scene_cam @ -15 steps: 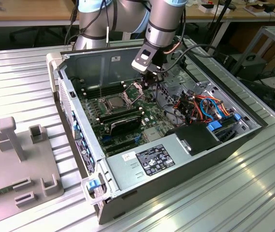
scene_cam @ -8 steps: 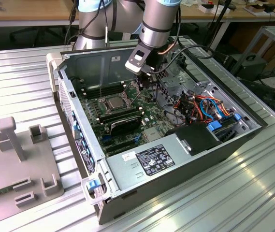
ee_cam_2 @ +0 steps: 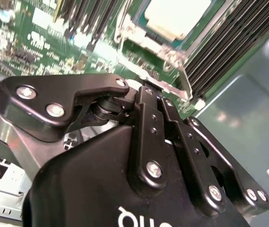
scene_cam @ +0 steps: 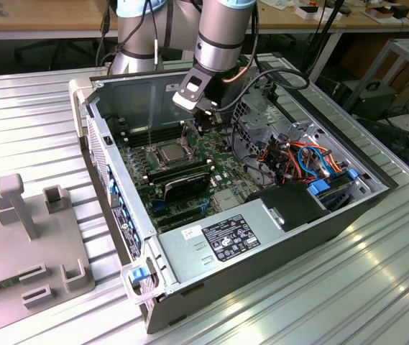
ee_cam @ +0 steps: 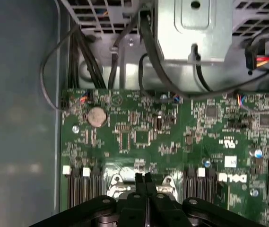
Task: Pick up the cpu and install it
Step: 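Close the cpu cover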
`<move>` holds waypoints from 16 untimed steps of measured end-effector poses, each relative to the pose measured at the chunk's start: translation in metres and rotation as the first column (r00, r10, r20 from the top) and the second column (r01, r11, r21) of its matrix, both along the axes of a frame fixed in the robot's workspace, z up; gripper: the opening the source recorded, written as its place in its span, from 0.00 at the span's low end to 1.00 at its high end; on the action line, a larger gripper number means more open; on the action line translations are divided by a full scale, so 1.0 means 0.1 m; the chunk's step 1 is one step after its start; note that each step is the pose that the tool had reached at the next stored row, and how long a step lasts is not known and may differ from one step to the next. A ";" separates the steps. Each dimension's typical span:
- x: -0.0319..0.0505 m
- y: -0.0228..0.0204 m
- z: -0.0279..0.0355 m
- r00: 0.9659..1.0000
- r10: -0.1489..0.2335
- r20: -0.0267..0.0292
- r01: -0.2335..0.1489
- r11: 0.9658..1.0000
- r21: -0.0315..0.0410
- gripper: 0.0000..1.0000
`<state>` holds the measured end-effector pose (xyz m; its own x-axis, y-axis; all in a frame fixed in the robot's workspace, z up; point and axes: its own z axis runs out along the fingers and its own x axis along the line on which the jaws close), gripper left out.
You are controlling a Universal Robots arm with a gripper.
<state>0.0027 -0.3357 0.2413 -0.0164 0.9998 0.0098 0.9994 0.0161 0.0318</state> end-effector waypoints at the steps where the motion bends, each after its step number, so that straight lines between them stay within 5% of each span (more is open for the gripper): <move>1: -0.053 0.001 0.000 1.000 0.000 0.001 0.000 1.000 0.000 0.11; 5: -0.182 0.003 0.000 1.000 0.000 0.002 0.000 1.000 0.000 0.11; 16: -0.233 0.002 -0.007 1.000 0.000 0.002 0.000 1.000 0.000 0.11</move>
<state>-0.0206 -0.3355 0.2406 -0.0164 0.9998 0.0097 0.9993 0.0160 0.0336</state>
